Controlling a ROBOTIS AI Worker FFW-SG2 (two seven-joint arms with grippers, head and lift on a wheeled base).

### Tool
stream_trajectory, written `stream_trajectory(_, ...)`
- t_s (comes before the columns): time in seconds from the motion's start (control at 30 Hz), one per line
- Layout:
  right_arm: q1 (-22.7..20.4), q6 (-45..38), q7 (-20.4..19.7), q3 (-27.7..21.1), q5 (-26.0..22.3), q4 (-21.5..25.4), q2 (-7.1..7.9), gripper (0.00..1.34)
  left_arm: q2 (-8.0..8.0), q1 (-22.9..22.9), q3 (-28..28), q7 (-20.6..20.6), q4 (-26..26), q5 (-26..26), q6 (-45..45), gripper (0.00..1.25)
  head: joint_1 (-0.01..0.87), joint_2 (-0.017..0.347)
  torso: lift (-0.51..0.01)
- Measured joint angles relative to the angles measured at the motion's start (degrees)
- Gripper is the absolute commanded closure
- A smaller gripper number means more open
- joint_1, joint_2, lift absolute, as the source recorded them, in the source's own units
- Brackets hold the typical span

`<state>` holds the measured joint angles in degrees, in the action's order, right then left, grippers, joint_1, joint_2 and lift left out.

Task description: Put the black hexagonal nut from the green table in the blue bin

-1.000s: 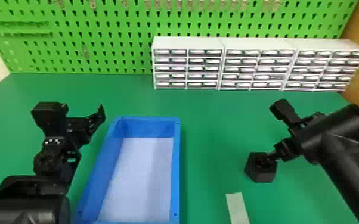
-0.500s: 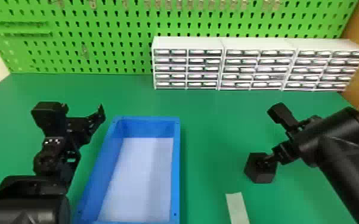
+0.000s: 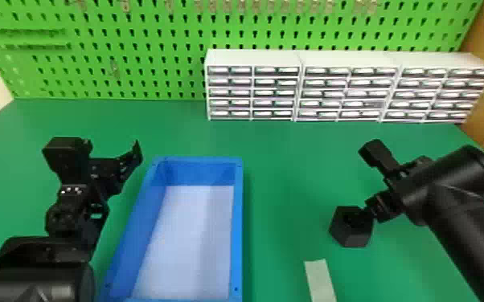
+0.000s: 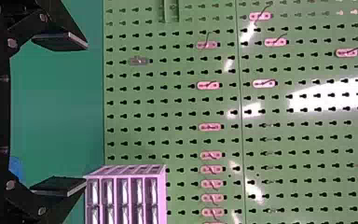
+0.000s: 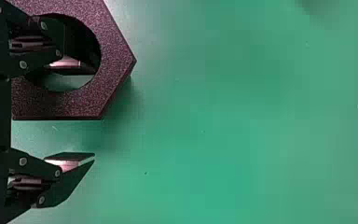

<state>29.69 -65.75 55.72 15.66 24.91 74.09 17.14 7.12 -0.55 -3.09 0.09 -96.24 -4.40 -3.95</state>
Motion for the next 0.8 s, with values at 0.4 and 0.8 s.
stream_trajectory(0.4,0.24,0.50,2.07,0.92,1.99,0.00,0.03,0.97,0.08,-0.01,0.07,0.00,0.00,0.18,0.00,0.24,0.686,0.052,-0.097)
stream_trajectory(0.8,0.73,0.99,3.72,2.13,3.90,0.02,0.17,1.00,0.09,-0.19,0.18,0.00,0.00,0.35,0.00,0.24,0.686,0.052,-0.097)
